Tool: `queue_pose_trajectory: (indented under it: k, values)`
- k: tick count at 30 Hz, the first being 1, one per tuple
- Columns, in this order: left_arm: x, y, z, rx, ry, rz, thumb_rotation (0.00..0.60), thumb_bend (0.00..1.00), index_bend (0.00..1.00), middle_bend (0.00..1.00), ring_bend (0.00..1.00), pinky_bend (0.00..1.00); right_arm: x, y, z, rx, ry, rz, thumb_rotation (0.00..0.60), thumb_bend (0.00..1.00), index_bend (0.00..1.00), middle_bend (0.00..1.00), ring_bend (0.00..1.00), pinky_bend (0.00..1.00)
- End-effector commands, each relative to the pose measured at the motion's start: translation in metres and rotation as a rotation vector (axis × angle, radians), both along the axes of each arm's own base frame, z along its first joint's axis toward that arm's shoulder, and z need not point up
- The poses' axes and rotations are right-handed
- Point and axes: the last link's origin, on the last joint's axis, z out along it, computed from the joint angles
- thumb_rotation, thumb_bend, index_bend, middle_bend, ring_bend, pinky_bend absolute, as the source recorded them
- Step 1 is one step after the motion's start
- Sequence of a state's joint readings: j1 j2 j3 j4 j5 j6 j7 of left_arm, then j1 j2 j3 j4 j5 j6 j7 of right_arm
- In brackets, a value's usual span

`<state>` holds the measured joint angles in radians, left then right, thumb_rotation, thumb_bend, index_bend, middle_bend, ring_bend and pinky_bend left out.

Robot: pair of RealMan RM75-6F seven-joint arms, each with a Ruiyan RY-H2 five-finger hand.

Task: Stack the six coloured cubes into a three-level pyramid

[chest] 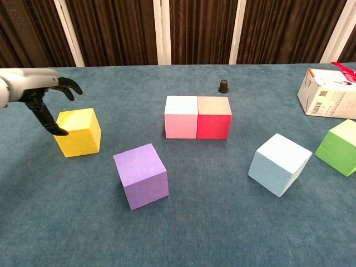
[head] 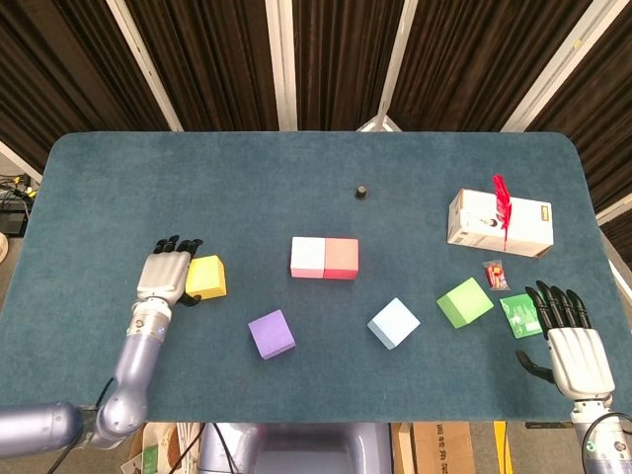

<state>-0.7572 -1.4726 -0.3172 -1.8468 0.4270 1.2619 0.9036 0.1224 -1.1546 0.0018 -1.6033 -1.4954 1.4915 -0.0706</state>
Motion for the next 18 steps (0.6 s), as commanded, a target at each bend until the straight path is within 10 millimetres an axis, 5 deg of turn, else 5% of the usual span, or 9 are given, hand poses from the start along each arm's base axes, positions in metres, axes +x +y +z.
queue_pose_trajectory:
  k: [1, 18]
  values:
    - [0.002, 0.002, -0.007, 0.006, 0.024, 0.005, 0.6, 0.26, 0.14, 0.15, 0.0, 0.0, 0.0, -0.001, 0.0, 0.006, 0.011, 0.006, 0.6, 0.24, 0.05, 0.05, 0.0, 0.0]
    - [-0.011, 0.008, -0.013, 0.029, 0.067, 0.055, 0.6, 0.26, 0.16, 0.21, 0.0, 0.0, 0.005, 0.0, -0.002, 0.012, 0.047, 0.087, 0.6, 0.24, 0.06, 0.06, 0.0, 0.0]
